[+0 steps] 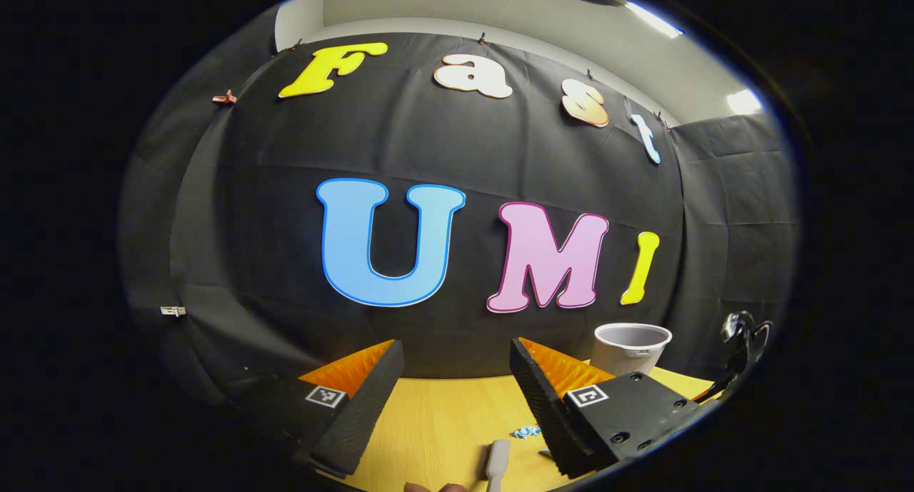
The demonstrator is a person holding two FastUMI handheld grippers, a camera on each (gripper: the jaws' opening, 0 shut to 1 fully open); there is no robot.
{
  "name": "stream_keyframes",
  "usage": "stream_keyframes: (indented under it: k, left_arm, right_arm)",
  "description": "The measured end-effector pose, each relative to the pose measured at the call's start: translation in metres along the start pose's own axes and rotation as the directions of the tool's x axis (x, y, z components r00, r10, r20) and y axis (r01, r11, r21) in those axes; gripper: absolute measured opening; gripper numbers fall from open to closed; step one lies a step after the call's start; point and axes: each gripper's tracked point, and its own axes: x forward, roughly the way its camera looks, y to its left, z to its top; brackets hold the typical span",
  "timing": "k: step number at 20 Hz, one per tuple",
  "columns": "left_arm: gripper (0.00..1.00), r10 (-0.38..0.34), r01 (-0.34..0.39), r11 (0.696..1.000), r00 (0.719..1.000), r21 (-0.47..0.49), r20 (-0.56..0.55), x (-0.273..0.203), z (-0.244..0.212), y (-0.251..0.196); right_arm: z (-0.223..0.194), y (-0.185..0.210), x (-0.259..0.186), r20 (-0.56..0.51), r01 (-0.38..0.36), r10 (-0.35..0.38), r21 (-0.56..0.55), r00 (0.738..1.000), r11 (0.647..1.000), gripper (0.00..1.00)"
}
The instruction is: Pick up the small broom and dustpan from the desktop, sweep the trash into the dustpan with the broom, and then empty the trash into the garbage bin.
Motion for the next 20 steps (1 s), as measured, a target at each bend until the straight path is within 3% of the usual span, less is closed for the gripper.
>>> stream_keyframes:
  k: [7,8,9,13,15,17,18,20]
  left_arm:
    - [0.97,0.037,-0.038,0.999,0.998,-0.023,-0.047,0.007,-0.02,0.007]
    - [0.97,0.043,-0.045,0.999,0.998,-0.025,-0.055,0.008,-0.022,0.008]
    - [0.97,0.047,-0.048,0.998,0.997,-0.026,-0.06,0.008,-0.024,0.008]
    - [0.97,0.054,-0.056,0.998,0.995,-0.022,-0.085,0.008,-0.034,0.01]
    - [0.97,0.059,-0.061,0.998,0.993,-0.021,-0.101,0.008,-0.039,0.012]
    - [0.97,0.064,-0.068,0.997,0.991,-0.024,-0.118,0.008,-0.046,0.014]
    - [0.97,0.063,-0.067,0.997,0.99,-0.024,-0.128,0.009,-0.05,0.012]
    - [0.97,0.047,-0.051,0.999,0.988,-0.02,-0.147,0.01,-0.059,0.008]
  right_arm:
    - [-0.057,-0.002,0.071,-0.215,0.003,-0.01,-0.035,0.977,0.999,0.9]
    - [-0.061,-0.002,0.08,-0.235,0.002,-0.012,-0.044,0.972,0.999,0.82]
    - [-0.064,-0.002,0.087,-0.25,0.001,-0.012,-0.046,0.968,0.999,0.87]
    - [-0.076,-0.002,0.115,-0.315,0.01,-0.023,-0.041,0.949,0.999,0.84]
    - [-0.067,-0.002,0.122,-0.296,0.02,-0.02,-0.003,0.955,1.0,0.83]
    - [-0.065,-0.007,0.126,-0.302,0.035,-0.028,0.016,0.953,0.999,0.75]
    - [-0.061,-0.009,0.126,-0.298,0.044,-0.035,0.022,0.954,0.999,0.59]
    - [-0.062,-0.011,0.127,-0.301,0.04,-0.029,0.028,0.953,0.999,0.4]
